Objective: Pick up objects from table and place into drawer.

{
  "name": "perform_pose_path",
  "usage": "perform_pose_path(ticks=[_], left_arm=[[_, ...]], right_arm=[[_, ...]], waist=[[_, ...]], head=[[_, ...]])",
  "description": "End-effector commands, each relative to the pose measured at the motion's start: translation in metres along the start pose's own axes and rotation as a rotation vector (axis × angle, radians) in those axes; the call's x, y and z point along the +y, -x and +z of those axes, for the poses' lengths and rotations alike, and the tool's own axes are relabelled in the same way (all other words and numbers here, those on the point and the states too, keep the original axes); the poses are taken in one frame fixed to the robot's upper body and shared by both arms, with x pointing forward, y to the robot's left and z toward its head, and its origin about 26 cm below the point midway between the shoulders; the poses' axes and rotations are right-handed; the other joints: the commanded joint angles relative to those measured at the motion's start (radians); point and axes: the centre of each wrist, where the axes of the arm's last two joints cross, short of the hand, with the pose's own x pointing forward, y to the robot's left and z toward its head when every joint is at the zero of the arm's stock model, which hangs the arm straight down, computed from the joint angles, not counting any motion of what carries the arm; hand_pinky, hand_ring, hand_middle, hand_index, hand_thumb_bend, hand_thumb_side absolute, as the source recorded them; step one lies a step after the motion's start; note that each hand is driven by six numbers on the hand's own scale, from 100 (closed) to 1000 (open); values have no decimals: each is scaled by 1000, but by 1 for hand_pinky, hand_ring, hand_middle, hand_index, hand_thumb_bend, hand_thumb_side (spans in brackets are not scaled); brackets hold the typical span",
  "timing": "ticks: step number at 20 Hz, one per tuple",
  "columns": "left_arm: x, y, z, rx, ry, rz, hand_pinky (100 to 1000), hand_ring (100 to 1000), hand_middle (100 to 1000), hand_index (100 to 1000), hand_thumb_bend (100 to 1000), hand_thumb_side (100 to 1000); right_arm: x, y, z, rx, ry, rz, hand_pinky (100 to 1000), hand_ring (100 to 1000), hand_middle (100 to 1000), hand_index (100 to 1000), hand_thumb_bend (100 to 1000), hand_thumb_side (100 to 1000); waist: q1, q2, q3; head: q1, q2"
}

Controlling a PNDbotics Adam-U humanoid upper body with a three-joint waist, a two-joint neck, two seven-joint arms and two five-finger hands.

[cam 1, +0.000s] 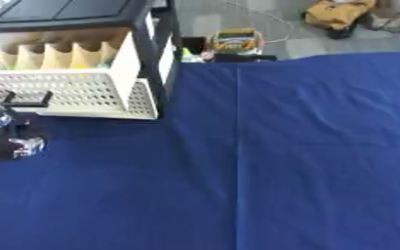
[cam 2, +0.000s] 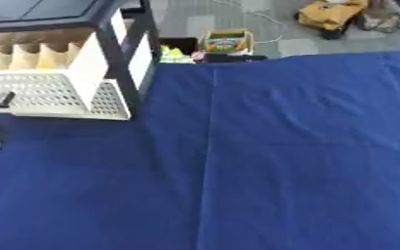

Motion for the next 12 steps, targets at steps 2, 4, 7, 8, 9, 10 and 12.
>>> perform_pose_path(ticks=[2, 4, 7, 8, 9, 10, 12], left_arm=[[11, 6, 0, 55, -26, -4, 422, 627, 644, 864, 109, 1000], [12, 7, -2, 59, -33, 4, 419, 626, 644, 865, 107, 1000], [13, 8, -6, 59, -40, 17, 415, 627, 644, 890, 100, 1000], [14, 8, -7, 59, -45, 22, 409, 624, 643, 900, 100, 1000], [15, 9, -8, 59, -52, 30, 408, 624, 642, 903, 100, 1000], [15, 9, -9, 60, -57, 37, 408, 625, 642, 906, 100, 1000], [16, 10, -10, 65, -68, 47, 406, 631, 647, 915, 100, 1000]], right_arm=[[-5, -5, -6, -28, 14, -1, 738, 670, 714, 761, 140, 977], [-5, -5, -6, -28, 14, -3, 738, 670, 714, 760, 138, 974], [-5, -5, -6, -27, 17, -5, 739, 669, 714, 759, 144, 974], [-5, -5, -5, -26, 18, -5, 738, 669, 713, 757, 145, 972], [-5, -4, -5, -24, 18, -4, 739, 669, 713, 757, 145, 970], [-5, -4, -5, -22, 18, -4, 739, 668, 713, 757, 145, 969], [-5, -4, -5, -21, 18, -4, 739, 668, 713, 756, 143, 971]], waist=[[-3, -15, -4], [-3, -12, -5], [-4, -8, -6], [-5, -7, -6], [-5, -5, -7], [-5, -4, -7], [-5, -2, -7]], head=[[6, -18], [7, -22], [7, -26], [7, -27], [7, -27], [7, -27], [7, -29]])
